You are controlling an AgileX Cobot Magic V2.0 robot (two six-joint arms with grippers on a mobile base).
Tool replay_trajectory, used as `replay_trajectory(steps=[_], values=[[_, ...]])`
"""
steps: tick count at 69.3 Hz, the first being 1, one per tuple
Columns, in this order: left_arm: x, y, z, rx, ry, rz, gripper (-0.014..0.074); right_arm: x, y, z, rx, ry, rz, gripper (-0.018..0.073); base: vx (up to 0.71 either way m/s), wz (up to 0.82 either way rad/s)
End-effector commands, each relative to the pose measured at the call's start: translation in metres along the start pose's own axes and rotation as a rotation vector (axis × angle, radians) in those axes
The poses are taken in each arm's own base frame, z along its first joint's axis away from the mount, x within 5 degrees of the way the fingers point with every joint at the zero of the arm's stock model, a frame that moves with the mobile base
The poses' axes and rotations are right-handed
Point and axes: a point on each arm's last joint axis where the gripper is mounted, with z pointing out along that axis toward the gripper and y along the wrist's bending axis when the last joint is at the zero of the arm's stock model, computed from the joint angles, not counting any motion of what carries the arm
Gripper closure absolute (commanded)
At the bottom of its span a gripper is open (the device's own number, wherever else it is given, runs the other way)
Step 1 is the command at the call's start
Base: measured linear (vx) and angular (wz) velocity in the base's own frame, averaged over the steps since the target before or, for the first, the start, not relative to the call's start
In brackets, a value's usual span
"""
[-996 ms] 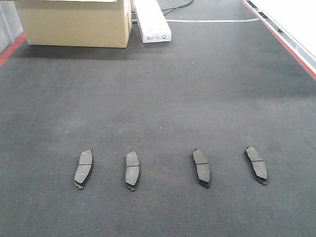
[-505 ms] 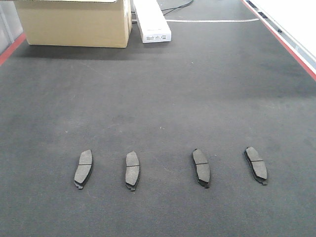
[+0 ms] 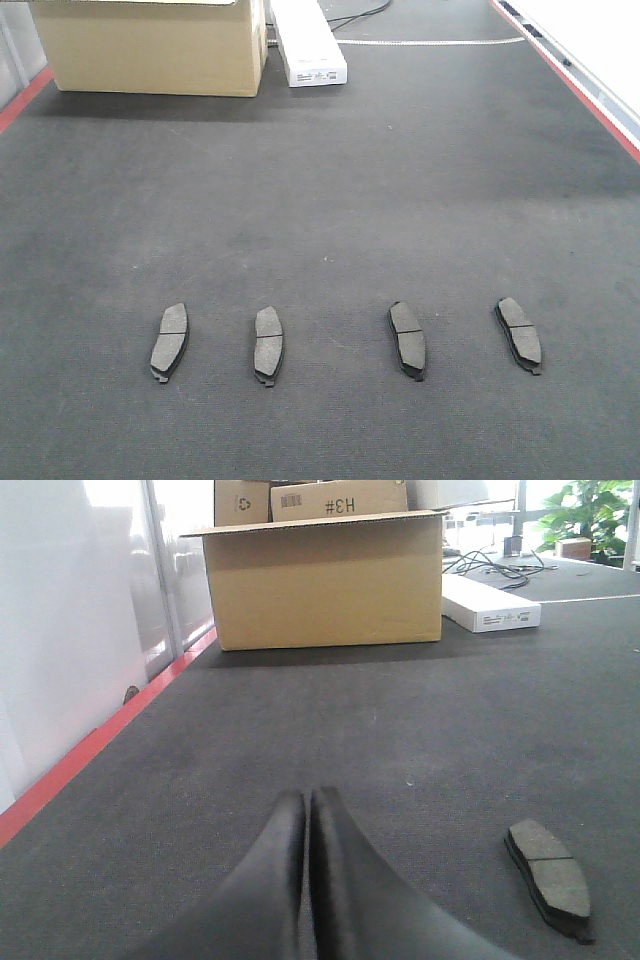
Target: Move and align brake pads A on conveyor
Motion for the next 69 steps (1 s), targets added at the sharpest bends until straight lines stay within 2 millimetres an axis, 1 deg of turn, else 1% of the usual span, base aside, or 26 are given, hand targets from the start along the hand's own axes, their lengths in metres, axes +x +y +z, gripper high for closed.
replay_trajectory(steps=[1, 69], values=[[-0.0011, 0.0001, -0.0005, -0.004, -0.066, -0.006, 0.0603, -0.0041, -0.0004, -0.0009, 0.010, -0.085, -0.005, 0.0571, 0.00, 0.00], [-0.0011, 0.0001, -0.0005, -0.004, -0.066, -0.006, 0.0603, -0.0039, -0.0004, -0.0009, 0.009, -0.082, -0.005, 0.0571, 0.00, 0.00]])
